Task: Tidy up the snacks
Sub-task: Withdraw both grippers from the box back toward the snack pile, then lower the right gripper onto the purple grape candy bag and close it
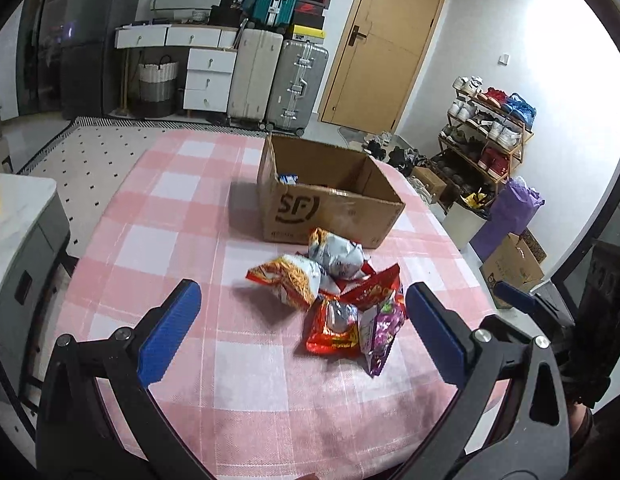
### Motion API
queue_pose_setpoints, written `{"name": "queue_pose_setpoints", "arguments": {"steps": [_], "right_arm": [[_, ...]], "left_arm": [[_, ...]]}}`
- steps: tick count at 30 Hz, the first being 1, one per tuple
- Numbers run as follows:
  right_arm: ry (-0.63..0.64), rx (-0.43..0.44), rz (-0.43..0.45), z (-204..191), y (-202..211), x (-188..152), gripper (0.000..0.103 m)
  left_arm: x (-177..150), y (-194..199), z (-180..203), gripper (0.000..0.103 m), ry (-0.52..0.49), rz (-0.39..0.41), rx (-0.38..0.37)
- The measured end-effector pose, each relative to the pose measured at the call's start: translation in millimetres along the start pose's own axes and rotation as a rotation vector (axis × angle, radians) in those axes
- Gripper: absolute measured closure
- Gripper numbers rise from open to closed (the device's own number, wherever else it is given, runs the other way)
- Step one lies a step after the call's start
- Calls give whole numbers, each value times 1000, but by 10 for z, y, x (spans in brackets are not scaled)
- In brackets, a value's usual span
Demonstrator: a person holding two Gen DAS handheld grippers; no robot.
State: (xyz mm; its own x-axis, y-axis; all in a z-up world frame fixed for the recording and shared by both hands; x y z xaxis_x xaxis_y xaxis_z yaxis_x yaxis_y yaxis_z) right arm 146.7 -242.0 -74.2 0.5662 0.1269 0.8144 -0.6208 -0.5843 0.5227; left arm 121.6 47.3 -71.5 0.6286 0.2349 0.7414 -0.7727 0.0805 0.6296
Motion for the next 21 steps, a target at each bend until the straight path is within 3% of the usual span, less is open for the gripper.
{"name": "queue_pose_setpoints", "arguments": {"steps": [13, 21], "right_arm": [[-78, 55, -110, 174, -492, -439, 2], [-190, 115, -183, 301, -860, -608, 2]], "left_arm": [[-354, -494, -72, 1, 20, -97, -11], [-506, -726, -158, 1, 24, -129, -12]]}}
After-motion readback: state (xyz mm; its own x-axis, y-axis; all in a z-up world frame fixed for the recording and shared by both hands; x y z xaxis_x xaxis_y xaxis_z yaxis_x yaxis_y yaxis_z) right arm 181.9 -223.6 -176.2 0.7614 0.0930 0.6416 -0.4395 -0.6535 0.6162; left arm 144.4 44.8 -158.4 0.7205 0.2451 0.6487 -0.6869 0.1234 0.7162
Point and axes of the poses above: each gripper's, at about its wrist camera, not at the fingertips, and y roughly against the way its jaws point, z to its right, x to its top, the point moved 5 cm from there along -y, roughly the way its jaws point, and after that the axes turned 5 degrees about x, right-handed, at the moved point
